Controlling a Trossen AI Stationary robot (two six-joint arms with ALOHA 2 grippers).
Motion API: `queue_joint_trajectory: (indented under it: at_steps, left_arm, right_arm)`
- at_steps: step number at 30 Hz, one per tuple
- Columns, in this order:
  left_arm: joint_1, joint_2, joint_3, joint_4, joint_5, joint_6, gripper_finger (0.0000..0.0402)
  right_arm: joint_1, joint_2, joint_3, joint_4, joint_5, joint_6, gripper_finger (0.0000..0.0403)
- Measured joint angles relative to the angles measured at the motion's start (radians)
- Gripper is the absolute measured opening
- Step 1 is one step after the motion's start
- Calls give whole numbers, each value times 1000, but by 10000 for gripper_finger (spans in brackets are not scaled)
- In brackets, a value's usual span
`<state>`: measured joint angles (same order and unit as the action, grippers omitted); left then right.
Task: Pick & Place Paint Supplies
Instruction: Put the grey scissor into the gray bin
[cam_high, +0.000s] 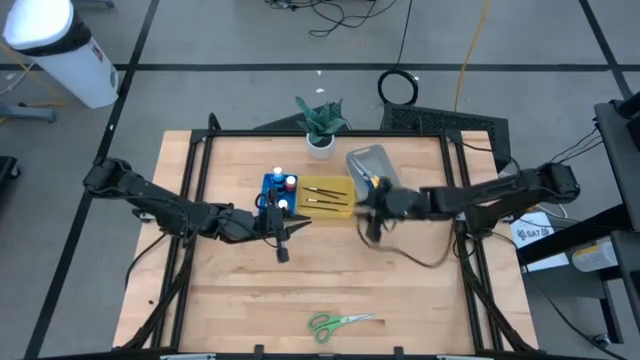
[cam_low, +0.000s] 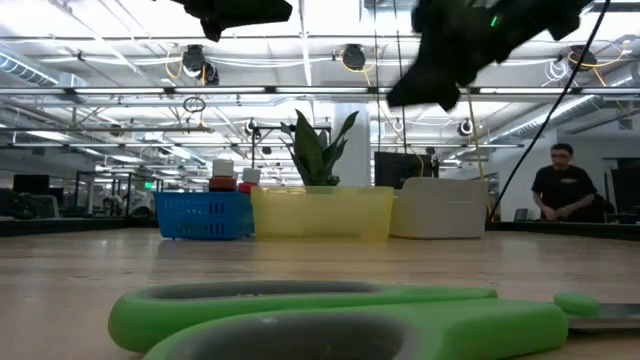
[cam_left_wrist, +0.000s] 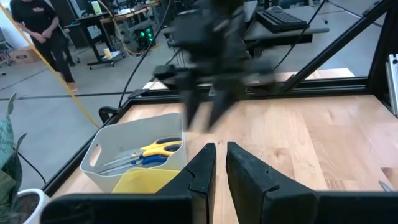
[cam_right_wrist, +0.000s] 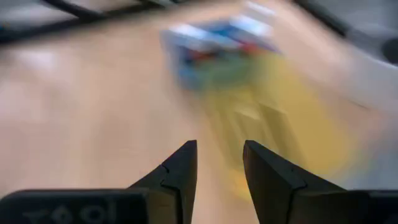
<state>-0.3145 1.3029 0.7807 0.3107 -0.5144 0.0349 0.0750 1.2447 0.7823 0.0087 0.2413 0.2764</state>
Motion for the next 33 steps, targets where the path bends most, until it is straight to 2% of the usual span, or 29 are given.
queue_joint_trajectory:
  at_steps: [2,5,7,9,12,14,15,17,19,24,30,33]
  left_arm:
    - [0,0,0,0,0,0,51]
    - [0,0,0,0,2,-3,51]
    - [0,-1,1,-12,56,-20,51]
    - [1,-1,2,-53,182,-30,51]
    - [-10,27,2,-80,461,-61,51]
    - [-36,70,1,-68,615,-71,51]
    - [-57,97,2,-44,661,-58,51]
    - [-102,157,0,-16,675,0,51]
    - [-146,226,2,63,646,67,51]
    - [-216,363,31,161,610,164,51]
    - [-239,487,134,129,733,121,51]
    - [-253,568,145,110,773,127,50]
  right_arm:
    - [79,2,-27,160,-82,-22,114]
    - [204,64,-98,503,-180,-82,116]
    - [288,121,-154,694,-248,-141,116]
    - [357,196,-175,865,-300,-182,115]
    - [431,283,-185,1010,-351,-255,114]
    - [452,316,-185,1039,-351,-310,116]
    - [454,323,-185,1044,-347,-331,116]
    - [445,321,-185,1050,-344,-336,116]
    - [430,321,-183,1050,-329,-273,115]
    - [410,321,-148,958,-218,-193,116]
    - [409,321,-138,888,-216,-194,113]
    - [409,321,-138,889,-216,-194,112]
